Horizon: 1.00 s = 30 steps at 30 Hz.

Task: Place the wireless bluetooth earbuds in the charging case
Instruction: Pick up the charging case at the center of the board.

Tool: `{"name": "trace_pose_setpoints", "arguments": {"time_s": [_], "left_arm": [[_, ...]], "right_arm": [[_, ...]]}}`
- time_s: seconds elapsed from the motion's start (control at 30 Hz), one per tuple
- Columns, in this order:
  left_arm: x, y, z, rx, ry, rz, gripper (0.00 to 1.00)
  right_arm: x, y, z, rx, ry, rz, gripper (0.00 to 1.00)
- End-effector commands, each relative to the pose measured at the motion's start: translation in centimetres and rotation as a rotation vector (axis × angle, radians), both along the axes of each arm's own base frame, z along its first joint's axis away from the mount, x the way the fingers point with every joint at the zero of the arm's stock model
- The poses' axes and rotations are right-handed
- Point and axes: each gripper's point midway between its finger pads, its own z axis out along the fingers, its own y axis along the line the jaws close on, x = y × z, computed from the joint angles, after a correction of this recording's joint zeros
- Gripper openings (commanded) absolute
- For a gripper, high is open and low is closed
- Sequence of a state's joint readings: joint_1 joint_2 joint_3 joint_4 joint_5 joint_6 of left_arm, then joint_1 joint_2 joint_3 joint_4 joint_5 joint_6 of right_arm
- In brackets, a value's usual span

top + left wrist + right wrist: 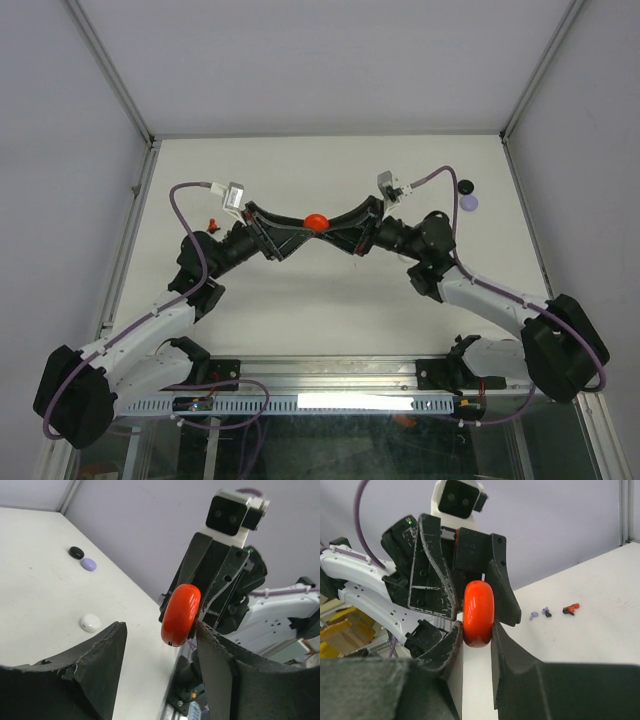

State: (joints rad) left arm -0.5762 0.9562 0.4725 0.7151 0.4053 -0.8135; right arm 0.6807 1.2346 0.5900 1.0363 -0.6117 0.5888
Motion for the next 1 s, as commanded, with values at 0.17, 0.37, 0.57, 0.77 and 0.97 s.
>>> {"name": "trace_pose_setpoints", "arguments": {"time_s": [0.17, 0.37, 0.57, 0.77, 0.97], "left_arm": [[-1.5, 0.2, 1.5, 0.248, -0.212, -0.049, 0.61], [-2.6, 0.1, 2.2, 0.333, -0.289, -0.115, 0.6], [-2.9, 0.0, 2.8, 0.366, -0.321, -0.153, 0.51], [-3.2, -0.9, 2.2, 0.383, -0.306, -0.23, 0.47], [-3.1, -1.2, 2.1, 0.386, -0.304, -0.259, 0.34]], "right_arm": [[-0.8, -0.6, 0.8, -0.28, -0.151, 0.105, 0.0], [-1.5, -1.0, 0.3, -0.393, -0.197, 0.16, 0.0], [-2.1, -1.2, 0.5, -0.446, -0.231, 0.21, 0.0], [-2.2, -1.1, 0.5, -0.462, -0.244, 0.241, 0.0], [-2.2, -0.9, 0.5, -0.473, -0.245, 0.263, 0.0]]}}
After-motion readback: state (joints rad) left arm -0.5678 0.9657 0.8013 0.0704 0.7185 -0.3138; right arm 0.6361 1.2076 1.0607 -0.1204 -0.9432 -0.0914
